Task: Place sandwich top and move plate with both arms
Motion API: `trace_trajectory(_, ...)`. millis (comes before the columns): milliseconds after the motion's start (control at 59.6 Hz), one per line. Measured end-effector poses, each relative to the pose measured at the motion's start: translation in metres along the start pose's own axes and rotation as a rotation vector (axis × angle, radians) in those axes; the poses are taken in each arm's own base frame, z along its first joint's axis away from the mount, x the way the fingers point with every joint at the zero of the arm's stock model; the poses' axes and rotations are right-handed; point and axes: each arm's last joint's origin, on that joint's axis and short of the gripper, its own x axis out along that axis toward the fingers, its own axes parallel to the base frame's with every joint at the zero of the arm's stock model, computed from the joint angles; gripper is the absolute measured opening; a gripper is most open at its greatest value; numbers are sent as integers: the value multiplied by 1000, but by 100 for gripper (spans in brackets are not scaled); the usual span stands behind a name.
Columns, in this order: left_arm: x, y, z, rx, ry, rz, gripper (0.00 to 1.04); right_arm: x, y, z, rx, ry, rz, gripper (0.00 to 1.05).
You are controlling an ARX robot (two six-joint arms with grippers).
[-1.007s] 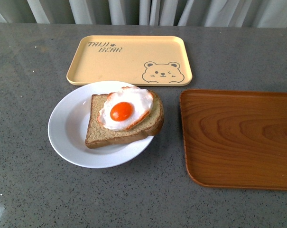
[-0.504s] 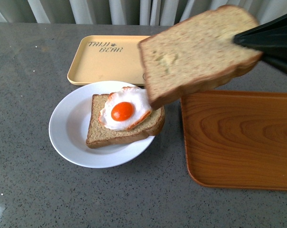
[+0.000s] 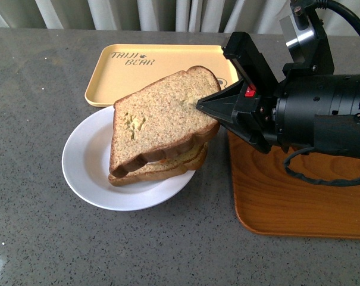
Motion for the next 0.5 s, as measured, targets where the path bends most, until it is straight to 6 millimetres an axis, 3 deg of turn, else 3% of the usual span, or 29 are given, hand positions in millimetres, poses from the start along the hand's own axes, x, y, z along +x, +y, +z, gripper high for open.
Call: trace_trajectory(504, 0, 0, 0, 0, 0, 0, 96, 22, -11, -12, -9, -24, -74, 3)
